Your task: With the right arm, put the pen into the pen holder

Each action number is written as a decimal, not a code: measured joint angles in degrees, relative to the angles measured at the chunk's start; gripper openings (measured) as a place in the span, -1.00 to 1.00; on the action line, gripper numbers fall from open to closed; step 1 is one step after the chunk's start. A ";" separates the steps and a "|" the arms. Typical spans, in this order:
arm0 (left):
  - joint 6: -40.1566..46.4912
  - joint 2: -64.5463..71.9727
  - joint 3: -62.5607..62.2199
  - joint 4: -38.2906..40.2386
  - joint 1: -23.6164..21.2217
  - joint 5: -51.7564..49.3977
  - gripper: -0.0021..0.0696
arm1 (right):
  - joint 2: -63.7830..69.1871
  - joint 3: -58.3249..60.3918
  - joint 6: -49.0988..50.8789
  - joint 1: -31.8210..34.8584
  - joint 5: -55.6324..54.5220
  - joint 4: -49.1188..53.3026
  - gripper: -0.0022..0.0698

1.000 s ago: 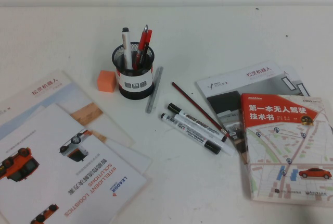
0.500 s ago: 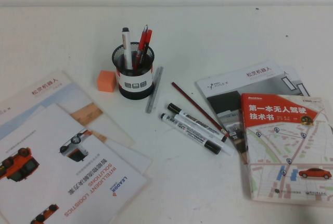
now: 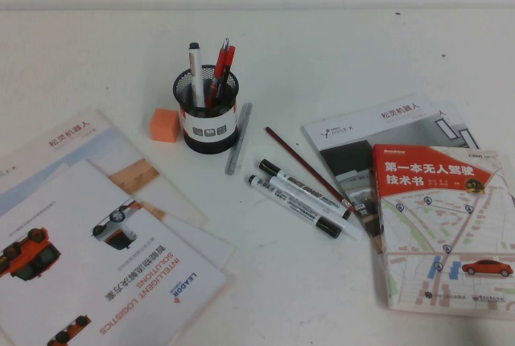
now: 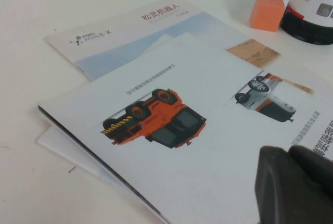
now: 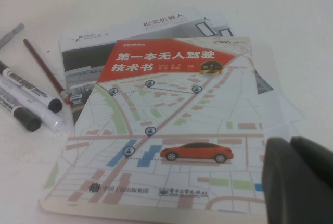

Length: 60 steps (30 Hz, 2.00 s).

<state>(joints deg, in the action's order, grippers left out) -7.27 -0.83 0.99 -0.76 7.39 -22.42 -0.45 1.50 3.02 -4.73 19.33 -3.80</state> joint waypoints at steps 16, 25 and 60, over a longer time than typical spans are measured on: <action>0.00 0.00 0.00 0.00 0.00 0.00 -0.95 | 0.00 0.00 0.00 0.00 0.00 0.00 -1.00; 0.00 0.00 0.00 0.00 0.00 0.00 -0.95 | 0.00 0.00 0.00 0.00 0.00 0.00 -1.00; 0.00 0.00 0.00 0.00 0.00 0.00 -0.95 | 0.25 -6.49 -19.56 0.00 0.05 -63.86 -1.00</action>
<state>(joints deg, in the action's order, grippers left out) -7.27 -0.83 0.99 -0.76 7.39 -22.42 -0.20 -4.99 -16.54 -4.73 19.38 -67.65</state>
